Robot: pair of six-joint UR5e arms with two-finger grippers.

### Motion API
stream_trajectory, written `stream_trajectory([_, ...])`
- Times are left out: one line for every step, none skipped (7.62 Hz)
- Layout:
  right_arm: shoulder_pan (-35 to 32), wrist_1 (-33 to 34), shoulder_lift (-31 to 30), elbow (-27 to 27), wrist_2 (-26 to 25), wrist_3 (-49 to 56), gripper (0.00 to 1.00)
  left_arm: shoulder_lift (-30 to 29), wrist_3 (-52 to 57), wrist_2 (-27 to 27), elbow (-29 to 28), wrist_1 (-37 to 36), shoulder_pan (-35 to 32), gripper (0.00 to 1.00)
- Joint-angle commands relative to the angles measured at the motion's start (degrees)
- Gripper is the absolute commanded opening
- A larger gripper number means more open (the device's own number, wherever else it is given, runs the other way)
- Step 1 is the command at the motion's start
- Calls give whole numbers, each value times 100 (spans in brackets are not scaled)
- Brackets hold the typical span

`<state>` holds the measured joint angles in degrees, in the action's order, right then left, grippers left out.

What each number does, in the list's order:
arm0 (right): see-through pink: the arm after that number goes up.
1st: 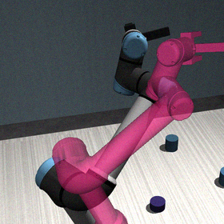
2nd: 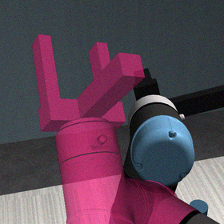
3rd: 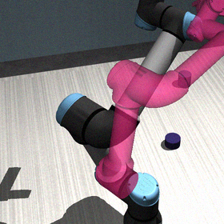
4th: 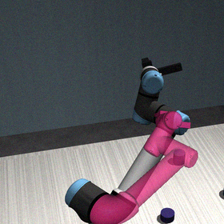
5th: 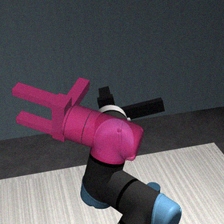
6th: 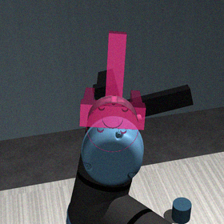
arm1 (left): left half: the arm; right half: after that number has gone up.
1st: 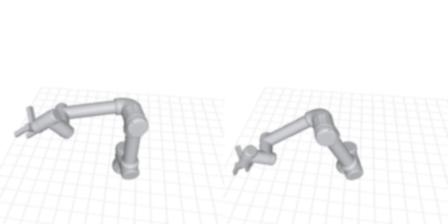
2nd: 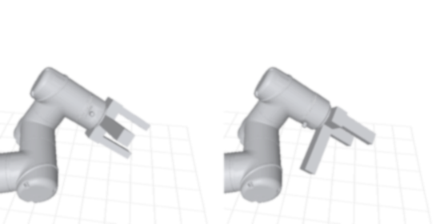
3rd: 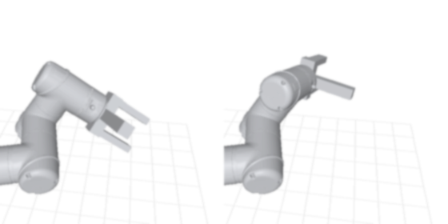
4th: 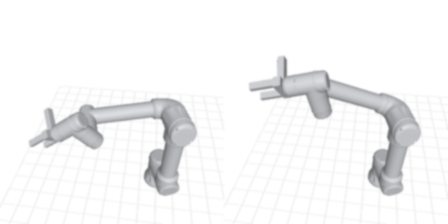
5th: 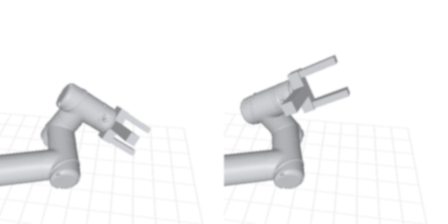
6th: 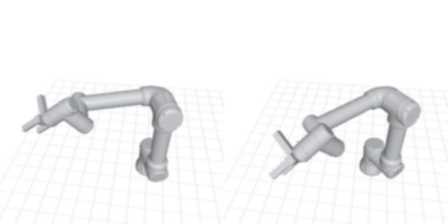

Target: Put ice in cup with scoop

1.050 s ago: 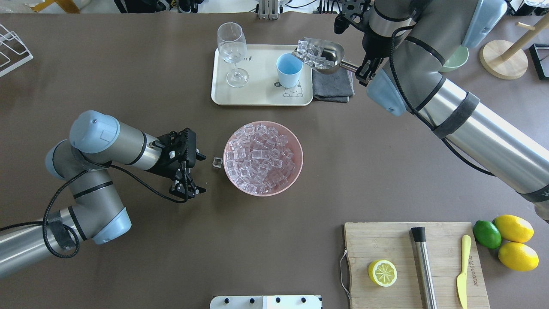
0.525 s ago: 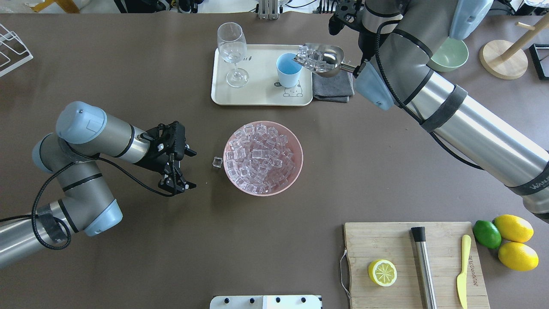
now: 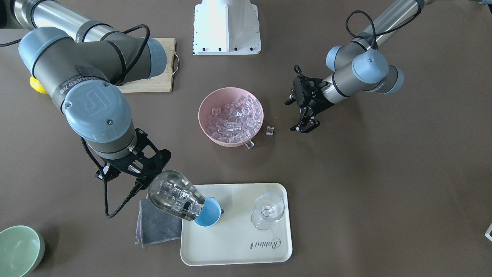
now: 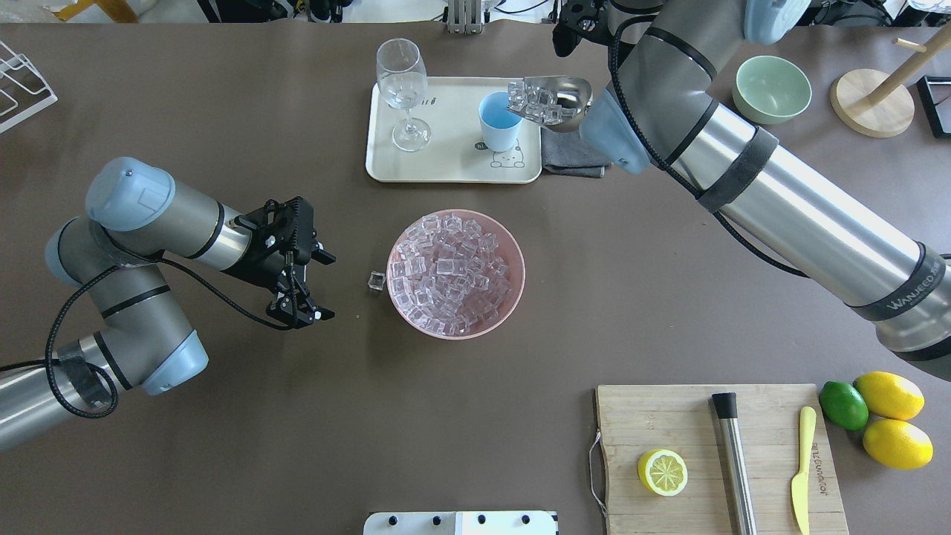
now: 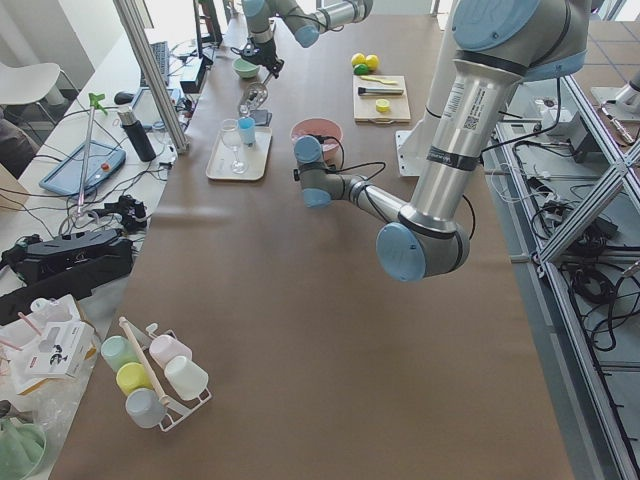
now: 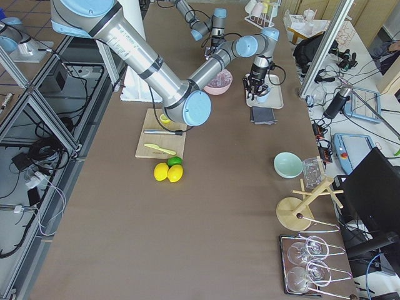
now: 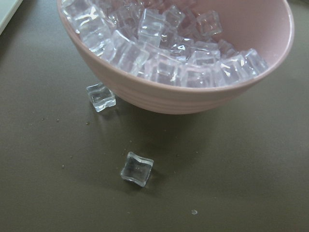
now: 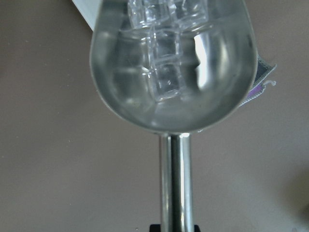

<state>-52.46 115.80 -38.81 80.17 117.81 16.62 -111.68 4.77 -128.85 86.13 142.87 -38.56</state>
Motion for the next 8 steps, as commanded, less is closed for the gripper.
stream_trajectory([34, 408, 233, -89, -319, 332, 0, 6, -2, -192, 27, -49, -168, 99])
stream_trajectory([43, 409, 234, -107, -363, 351, 0, -46, 7, -358, 227, -449, -282, 99])
stream_trajectory([52, 417, 242, -159, -407, 394, 0, 136, 155, -360, 777, -1201, -336, 99])
stream_trajectory([61, 426, 234, -160, -425, 421, 0, 434, 635, -360, 939, -1313, -510, 99])
stream_trajectory([61, 513, 260, -151, -434, 465, 0, 654, 744, -438, 1089, -1332, -738, 99])
stream_trajectory([61, 653, 321, -151, -469, 526, 0, 961, 745, -674, 1177, -1358, -958, 99])
stream_trajectory([61, 759, 374, -151, -565, 535, 0, 999, 745, -929, 1187, -1585, -1239, 99])
stream_trajectory([61, 821, 409, -151, -610, 535, 0, 1008, 710, -1105, 1196, -2266, -1476, 99])
